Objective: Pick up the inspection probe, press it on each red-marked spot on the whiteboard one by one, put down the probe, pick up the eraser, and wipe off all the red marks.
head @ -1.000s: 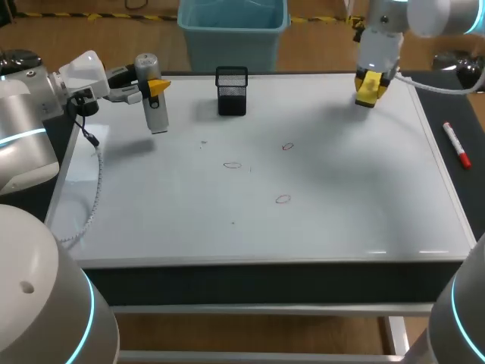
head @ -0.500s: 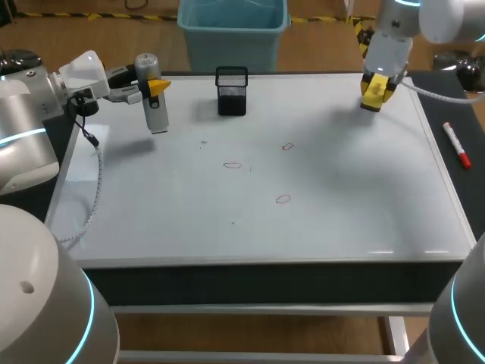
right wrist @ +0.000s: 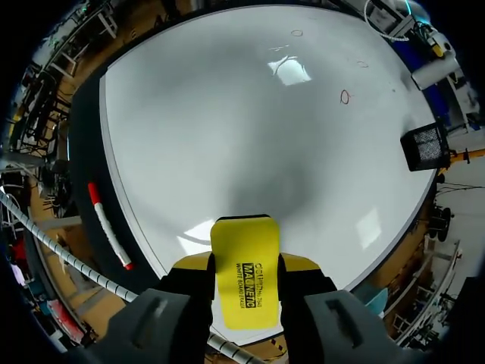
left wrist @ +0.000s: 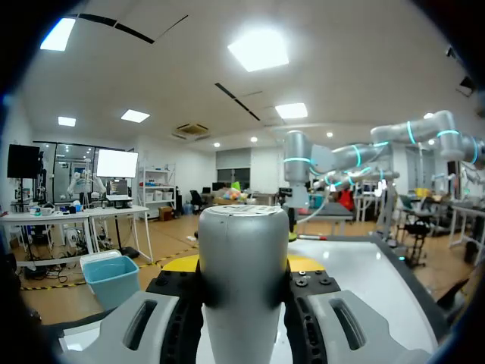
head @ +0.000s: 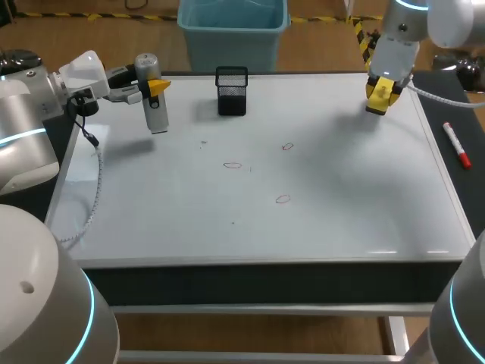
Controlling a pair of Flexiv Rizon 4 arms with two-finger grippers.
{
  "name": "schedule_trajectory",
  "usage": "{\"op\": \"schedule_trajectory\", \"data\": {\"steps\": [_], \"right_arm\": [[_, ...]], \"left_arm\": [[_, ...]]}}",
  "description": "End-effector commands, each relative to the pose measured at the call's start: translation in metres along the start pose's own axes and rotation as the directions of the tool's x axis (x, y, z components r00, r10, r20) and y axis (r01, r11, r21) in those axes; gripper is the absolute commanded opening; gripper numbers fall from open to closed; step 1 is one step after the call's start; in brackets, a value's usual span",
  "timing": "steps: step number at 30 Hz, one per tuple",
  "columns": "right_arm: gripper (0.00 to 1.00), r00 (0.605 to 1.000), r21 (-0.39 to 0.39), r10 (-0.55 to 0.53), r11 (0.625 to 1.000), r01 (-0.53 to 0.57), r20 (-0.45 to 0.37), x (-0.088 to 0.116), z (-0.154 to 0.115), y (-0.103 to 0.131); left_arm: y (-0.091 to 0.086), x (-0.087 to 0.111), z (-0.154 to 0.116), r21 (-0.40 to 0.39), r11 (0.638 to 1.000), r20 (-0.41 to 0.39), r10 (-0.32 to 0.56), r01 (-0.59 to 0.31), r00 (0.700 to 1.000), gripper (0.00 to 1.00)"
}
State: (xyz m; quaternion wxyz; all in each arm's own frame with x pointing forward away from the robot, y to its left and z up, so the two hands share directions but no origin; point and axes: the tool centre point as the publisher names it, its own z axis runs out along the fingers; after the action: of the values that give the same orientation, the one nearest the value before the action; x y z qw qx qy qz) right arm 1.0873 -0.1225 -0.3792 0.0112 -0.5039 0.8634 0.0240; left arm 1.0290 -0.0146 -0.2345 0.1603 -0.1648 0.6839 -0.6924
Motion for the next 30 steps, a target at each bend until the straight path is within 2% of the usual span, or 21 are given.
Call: {"op": "schedule_trajectory", "data": {"steps": [1,21,30], "right_arm": [[0.0,1.0,0.004,-0.002,1.0,0.002,-0.001,0.001,-0.001,0.001],[0.0,1.0,0.004,-0.002,1.0,0.002,-0.001,0.001,-0.001,0.001],[0.0,1.0,0.004,-0.002,1.0,0.002,-0.001,0.001,-0.001,0.001]], "left_arm": [[-0.001,0.0,0.0,0.001,1.0,0.001,0.001,-0.001,1.0,0.0],[-0.001,0.0,0.0,0.001,1.0,0.001,0.001,-0.001,1.0,0.0],[-0.013,0.041,0.043,0.011,1.0,-0.083,-0.007,0.008,0.997,0.0]]}}
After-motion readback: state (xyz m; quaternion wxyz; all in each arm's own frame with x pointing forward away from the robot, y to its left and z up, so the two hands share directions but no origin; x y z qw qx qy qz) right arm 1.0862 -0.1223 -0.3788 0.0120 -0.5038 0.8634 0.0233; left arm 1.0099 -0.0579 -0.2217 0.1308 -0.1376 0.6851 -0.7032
